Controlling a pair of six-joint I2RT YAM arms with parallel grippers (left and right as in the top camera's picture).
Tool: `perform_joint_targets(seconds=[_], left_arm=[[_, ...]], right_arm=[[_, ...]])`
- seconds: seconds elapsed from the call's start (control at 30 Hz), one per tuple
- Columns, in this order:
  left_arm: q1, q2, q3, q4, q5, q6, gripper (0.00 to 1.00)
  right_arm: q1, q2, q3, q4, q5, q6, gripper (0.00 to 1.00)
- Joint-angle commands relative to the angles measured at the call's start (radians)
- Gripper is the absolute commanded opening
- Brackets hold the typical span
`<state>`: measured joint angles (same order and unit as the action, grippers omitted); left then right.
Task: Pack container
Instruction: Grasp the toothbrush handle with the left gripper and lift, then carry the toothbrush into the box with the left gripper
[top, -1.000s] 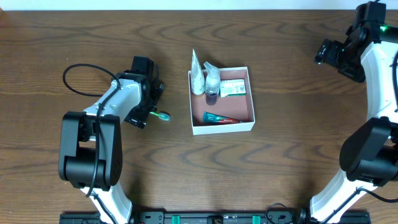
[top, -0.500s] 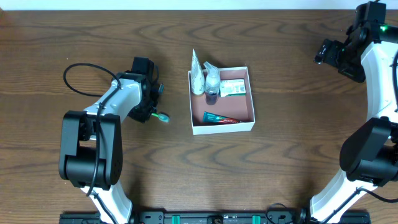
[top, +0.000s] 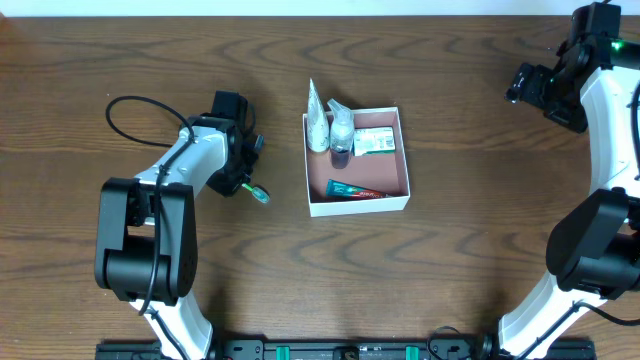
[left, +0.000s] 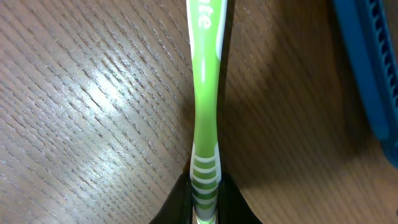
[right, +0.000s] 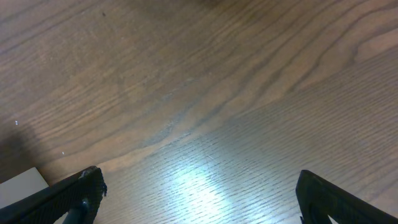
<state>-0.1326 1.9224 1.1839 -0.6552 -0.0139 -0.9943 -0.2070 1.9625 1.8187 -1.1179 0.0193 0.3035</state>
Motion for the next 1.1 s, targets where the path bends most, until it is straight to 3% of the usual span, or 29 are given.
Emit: perform_joint_targets(seconds=[0.0,0.3,0.5,0.7,0.8,1.07], left_arm=[[0.003,0.032,0.0,-0.022,0.007,0.072,0.06],[0.003,-0.044,0.0,-0.026,0.033,0.245,0.06],[0.001,-0.209,0.0,-0.058,0.038,0.372,0.06],[-0.021,-0.42,0.0,-0.066,0.144,0.531,0.06],[-0.06,-0.513,0.0,-0.058,0.146,0.543,0.06],[-0.28,-0.657,0.0,0.065,0.144,0.723,0.06]], right_arm=[[-0.003,-0.027,0.016,-0.001,0.007,-0.002,0.99],[-0.003,-0.027,0.016,-0.001,0.007,-0.002,0.99],[-0.003,-0.027,0.016,-0.001,0.007,-0.002,0.99],[-0.003,-0.027,0.016,-0.001,0.007,-0.002,0.99],[-0.003,-0.027,0.016,-0.001,0.007,-0.002,0.99],[-0.003,-0.027,0.016,-0.001,0.007,-0.002,0.99]])
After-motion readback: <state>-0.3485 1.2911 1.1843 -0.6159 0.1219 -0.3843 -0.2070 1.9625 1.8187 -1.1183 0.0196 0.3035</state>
